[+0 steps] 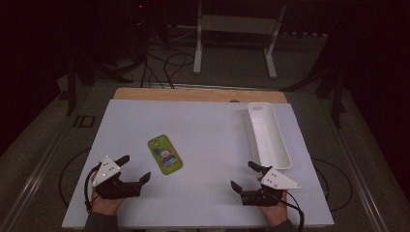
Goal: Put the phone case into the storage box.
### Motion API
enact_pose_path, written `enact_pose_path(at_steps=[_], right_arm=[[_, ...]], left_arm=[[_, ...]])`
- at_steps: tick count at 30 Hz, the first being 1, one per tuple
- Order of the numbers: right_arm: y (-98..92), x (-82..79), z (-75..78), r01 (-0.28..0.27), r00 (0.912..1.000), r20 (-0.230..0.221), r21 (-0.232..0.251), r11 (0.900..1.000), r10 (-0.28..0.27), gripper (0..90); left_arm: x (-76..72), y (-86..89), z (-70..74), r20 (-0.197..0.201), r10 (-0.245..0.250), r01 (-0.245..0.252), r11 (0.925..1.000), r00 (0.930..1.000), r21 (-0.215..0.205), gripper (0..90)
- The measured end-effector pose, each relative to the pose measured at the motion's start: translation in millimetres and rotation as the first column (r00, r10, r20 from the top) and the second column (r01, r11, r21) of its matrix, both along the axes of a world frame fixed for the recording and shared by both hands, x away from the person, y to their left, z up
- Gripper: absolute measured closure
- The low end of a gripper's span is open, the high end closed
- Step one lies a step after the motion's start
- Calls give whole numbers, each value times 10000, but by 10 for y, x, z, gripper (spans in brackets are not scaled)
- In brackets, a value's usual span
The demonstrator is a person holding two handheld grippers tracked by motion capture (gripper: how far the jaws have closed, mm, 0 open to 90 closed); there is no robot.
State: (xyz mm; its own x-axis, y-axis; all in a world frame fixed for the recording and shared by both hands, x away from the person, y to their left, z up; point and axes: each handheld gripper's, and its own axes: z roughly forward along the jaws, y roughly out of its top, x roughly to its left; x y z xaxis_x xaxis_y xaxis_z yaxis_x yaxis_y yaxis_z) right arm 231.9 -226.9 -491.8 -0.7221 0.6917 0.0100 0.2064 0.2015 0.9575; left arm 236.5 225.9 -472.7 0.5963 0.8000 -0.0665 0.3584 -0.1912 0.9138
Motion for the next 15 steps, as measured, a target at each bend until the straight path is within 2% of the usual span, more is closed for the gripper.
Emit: enact_pose_path(at_steps=[7,10,15], right_arm=[[-1,10,3,13,10000,-31,28,10000,-13,87],[-4,22,0,-45,10000,-30,57,10000,45,87],[5,29,-1,-101,9999,5,-51,9999,101,87]], left_arm=[[36,-24,41,-122,-65,64,9999,9999,-91,89],[61,-47,48,-162,-82,84,9999,9998,65,99],[117,-86,76,-171,-35,35,10000,9998,4,143]])
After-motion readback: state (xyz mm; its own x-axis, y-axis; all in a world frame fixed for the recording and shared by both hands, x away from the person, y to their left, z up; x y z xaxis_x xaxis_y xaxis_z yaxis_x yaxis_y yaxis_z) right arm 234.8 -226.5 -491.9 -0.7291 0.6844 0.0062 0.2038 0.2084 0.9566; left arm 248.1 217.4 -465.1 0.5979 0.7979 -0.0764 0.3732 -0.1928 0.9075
